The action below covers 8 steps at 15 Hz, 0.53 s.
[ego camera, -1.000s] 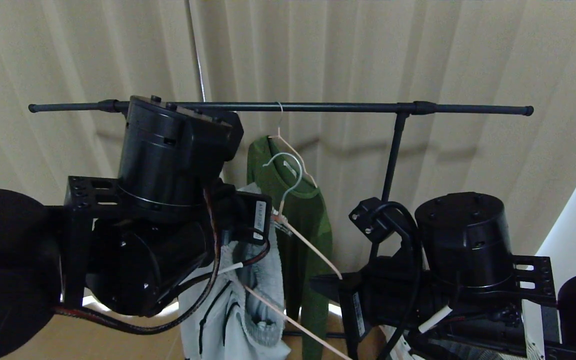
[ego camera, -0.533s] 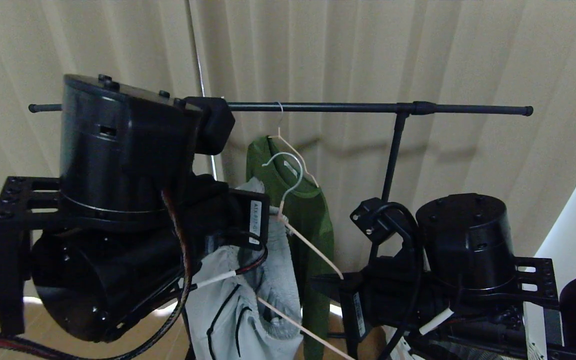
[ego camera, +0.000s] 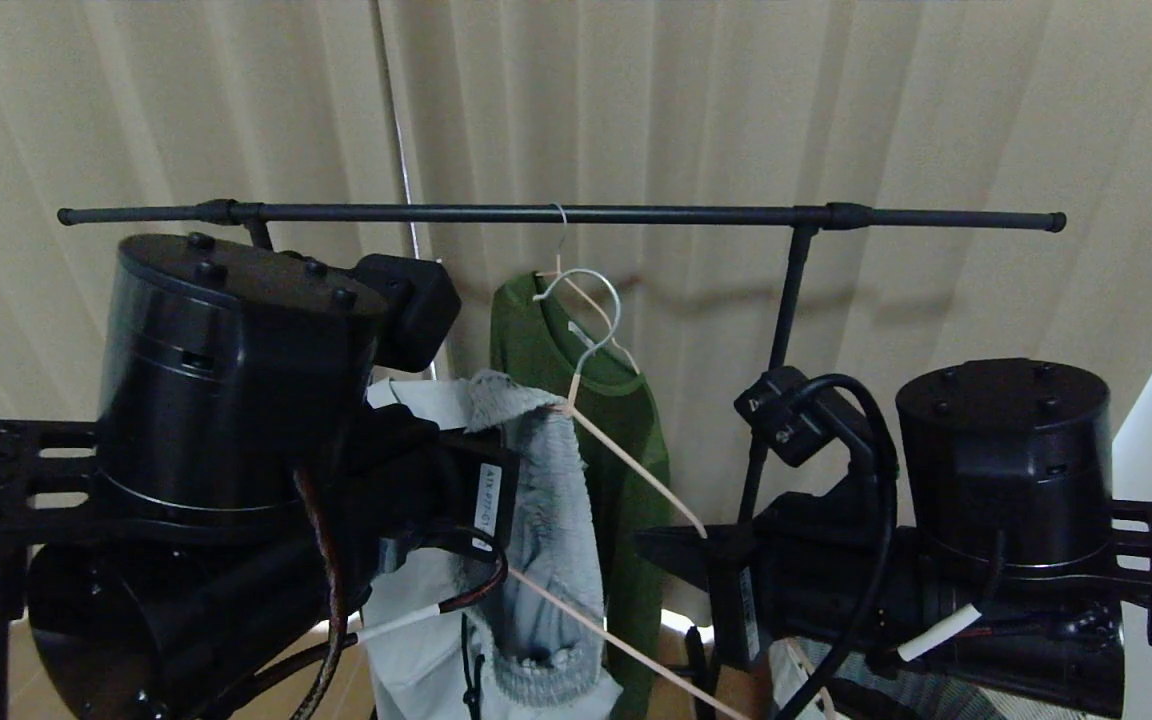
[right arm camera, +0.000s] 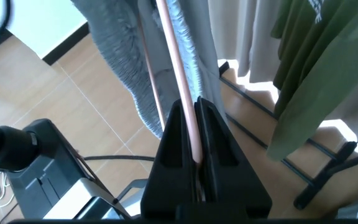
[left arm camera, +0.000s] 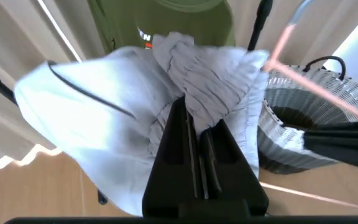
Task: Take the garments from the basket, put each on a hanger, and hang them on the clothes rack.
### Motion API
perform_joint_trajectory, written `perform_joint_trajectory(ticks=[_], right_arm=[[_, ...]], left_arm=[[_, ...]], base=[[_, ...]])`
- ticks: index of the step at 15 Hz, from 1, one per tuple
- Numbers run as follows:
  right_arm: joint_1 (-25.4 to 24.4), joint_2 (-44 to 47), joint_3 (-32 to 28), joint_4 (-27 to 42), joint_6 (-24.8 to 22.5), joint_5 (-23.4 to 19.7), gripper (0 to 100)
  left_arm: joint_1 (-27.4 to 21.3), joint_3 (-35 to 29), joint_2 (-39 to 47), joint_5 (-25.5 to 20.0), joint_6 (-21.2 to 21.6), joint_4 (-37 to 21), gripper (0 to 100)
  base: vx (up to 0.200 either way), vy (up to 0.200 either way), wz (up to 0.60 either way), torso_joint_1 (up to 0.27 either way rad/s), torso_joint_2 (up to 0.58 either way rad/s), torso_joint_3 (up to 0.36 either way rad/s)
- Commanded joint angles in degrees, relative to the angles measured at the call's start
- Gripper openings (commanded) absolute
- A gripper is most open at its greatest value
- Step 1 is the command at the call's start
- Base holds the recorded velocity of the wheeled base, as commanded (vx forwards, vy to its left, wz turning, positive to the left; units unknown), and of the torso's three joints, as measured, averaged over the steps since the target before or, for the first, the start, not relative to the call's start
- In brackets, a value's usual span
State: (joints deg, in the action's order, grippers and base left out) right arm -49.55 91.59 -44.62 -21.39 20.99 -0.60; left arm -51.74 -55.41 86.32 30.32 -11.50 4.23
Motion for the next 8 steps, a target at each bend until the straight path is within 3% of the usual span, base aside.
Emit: perform_joint_trajectory(ticks=[1,3,4,5,8], right_arm=[[-0.1,-1.59,0.06,-0.05,0.01,-0.02,0],[-0.1,-1.94,0.14,-0.05,-0.43,-0.02,0],[-0.1,-2.2,0.14,-0.05,-0.43,-0.02,0],[-0.1,-2.82,0.76,-0.14,-0.43,-0.11,0],[-0.1,-4.4,0.94,-0.14,-0.51,-0.11,0]], left_arm=[[-0.21,0.12,-0.1,0.0,-0.02,-0.01,0],[-1.52,0.12,-0.89,-1.49,-0.37,0.08,0],[-1.61,0.21,-1.42,-2.63,-0.55,-0.01,100],[-1.61,0.91,-3.09,-6.5,-0.72,-0.01,100],[-1.61,2.06,-5.11,-9.14,-0.37,0.25,100]], base=[[0.0,0.0,0.0,0.0,0.0,0.0],[0.0,0.0,0.0,0.0,0.0,0.0],[0.0,0.0,0.0,0.0,0.0,0.0],[0.0,0.0,0.0,0.0,0.0,0.0],[0.0,0.0,0.0,0.0,0.0,0.0]])
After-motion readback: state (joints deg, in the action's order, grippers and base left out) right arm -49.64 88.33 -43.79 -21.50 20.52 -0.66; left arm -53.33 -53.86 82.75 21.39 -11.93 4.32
